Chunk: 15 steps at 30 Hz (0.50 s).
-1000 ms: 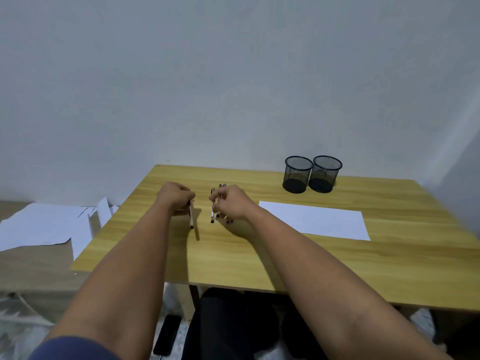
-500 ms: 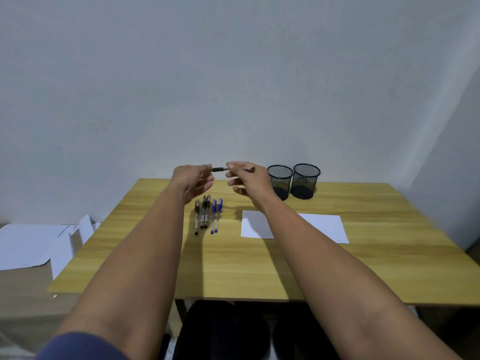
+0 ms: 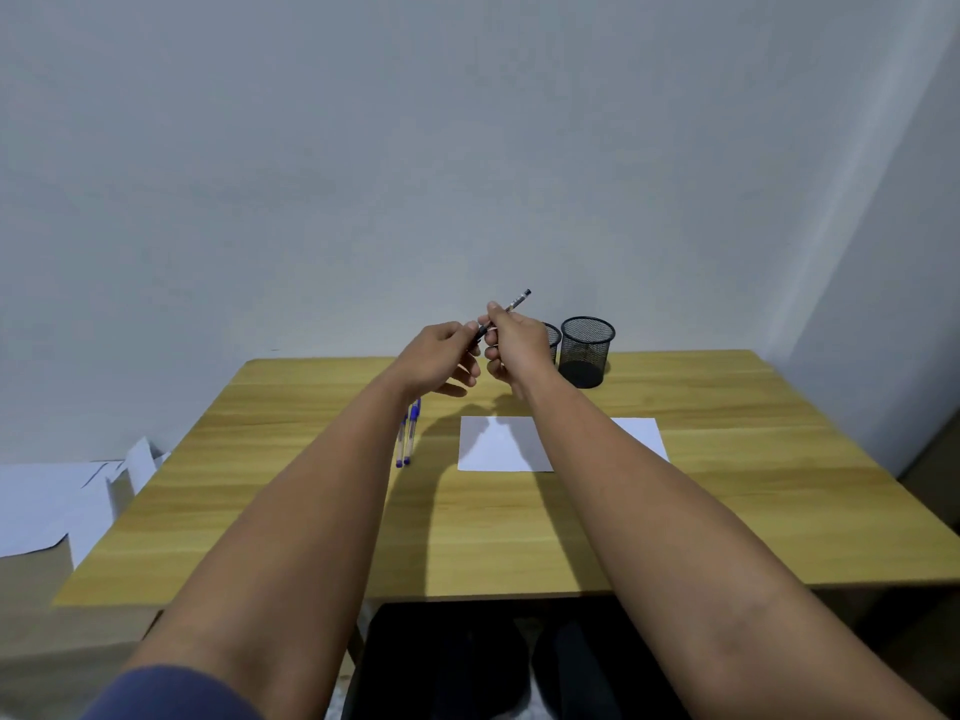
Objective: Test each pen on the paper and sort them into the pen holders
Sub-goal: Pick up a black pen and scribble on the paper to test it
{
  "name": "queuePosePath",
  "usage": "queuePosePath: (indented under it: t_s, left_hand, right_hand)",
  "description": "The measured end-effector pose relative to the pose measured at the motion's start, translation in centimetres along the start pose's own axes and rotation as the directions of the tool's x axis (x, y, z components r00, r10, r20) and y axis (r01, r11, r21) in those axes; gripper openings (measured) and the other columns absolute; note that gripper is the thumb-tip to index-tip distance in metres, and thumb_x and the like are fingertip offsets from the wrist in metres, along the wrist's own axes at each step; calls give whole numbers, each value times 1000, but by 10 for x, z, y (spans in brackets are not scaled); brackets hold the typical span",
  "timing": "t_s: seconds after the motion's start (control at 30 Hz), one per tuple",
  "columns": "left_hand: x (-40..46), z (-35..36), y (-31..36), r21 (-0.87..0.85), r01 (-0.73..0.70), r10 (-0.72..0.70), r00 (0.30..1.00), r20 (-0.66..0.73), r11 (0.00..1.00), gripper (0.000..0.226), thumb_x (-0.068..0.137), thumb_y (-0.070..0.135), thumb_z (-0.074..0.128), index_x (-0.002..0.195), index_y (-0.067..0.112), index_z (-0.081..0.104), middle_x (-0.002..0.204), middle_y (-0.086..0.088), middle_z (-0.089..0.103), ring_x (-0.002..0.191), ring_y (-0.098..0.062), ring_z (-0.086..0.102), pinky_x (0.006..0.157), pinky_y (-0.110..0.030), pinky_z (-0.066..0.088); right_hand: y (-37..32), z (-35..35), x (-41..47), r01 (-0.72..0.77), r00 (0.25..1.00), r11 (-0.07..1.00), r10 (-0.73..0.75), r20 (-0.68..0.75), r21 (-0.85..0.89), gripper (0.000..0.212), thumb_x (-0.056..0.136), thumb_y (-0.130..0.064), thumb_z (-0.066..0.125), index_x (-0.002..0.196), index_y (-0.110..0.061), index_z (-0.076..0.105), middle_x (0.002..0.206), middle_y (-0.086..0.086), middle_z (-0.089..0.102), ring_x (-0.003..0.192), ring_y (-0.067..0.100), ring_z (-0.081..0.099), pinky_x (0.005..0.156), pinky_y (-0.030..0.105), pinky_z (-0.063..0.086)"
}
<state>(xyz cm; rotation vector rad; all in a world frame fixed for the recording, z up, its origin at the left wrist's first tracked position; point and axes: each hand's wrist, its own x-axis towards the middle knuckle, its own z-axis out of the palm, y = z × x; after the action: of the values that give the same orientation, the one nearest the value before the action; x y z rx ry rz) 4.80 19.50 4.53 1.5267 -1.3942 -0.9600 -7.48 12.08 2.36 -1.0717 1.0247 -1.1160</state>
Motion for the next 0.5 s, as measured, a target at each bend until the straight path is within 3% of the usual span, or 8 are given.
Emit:
queuePosePath:
  t_s: [0.1, 0.3, 0.43, 0.5]
  left_hand:
    - [4, 9, -1, 82, -25, 25, 1000, -8, 996, 45, 108, 44, 36, 82, 11, 52, 76, -9, 64, 67, -21, 60, 67, -35, 57]
    - [12, 27, -2, 196, -41, 45, 999, -18, 980, 49, 109, 41, 33, 72, 15, 52, 73, -7, 55, 66, -20, 51, 72, -38, 60]
    - [14, 15, -26, 252, 6, -12, 1000, 25, 968, 49, 108, 43, 35, 76, 10, 53, 71, -6, 55, 66, -20, 54, 70, -41, 60]
    - [17, -3, -52, 409, 21, 6, 998, -64, 912, 51, 106, 47, 38, 76, 8, 54, 72, -5, 59, 70, -27, 59, 72, -42, 57]
  right_hand:
    - [1, -3, 6, -32, 999, 999, 33, -44, 20, 30, 109, -29, 56, 85, -14, 65, 62, -2, 47, 44, 10, 38, 43, 22, 28]
    - [8, -4, 28, -146, 979, 989, 143, -144, -8, 25, 101, -19, 54, 78, -13, 60, 65, 1, 45, 48, 17, 32, 41, 22, 26]
    - [-3, -51, 58, -110, 891, 987, 152, -427, 120, 20, 98, -14, 52, 78, -15, 54, 74, 4, 56, 57, 22, 47, 52, 31, 36]
    - [-11, -85, 70, -53, 861, 998, 55, -505, 18, 21, 99, -21, 59, 79, -14, 62, 81, 8, 67, 63, 23, 55, 55, 32, 41]
